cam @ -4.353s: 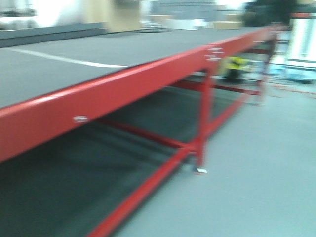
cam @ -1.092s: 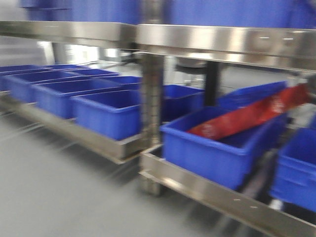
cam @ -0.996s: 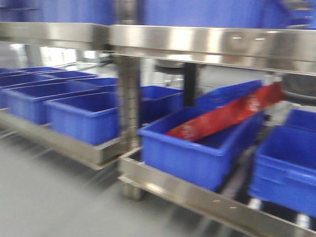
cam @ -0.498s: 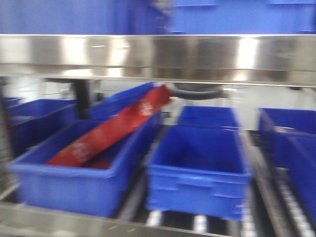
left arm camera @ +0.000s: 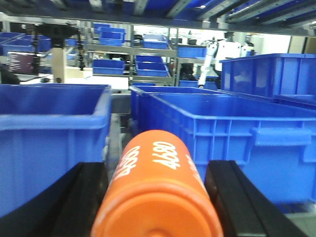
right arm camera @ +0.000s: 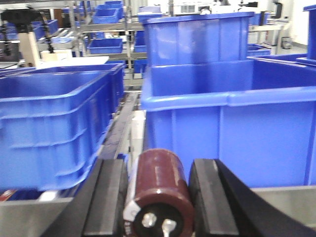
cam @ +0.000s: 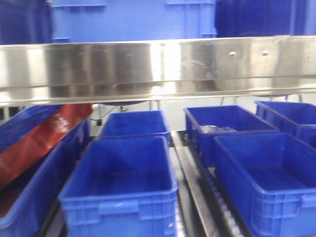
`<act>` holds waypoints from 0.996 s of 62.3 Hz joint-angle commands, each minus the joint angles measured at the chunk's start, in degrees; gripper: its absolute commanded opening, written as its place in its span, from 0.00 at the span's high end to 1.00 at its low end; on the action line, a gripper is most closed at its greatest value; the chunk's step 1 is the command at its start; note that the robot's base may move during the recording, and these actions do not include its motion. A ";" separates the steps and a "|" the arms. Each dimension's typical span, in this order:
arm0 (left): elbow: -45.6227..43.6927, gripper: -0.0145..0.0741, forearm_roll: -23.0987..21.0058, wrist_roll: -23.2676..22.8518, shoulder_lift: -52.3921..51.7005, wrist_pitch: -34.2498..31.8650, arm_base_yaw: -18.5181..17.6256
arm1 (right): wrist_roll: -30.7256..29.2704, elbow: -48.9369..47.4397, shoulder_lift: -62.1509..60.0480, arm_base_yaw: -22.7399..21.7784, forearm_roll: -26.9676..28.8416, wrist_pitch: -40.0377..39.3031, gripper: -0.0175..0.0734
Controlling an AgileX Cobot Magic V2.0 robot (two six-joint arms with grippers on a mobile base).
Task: Place cylindrical capacitor in blue bin on shelf
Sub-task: 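Turn and drive the base up to the shelf of blue bins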
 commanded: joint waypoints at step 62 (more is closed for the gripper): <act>-0.16 0.96 -0.29 0.24 -0.17 -1.05 0.11 | -0.23 0.09 -0.15 -0.23 -0.49 -1.66 0.99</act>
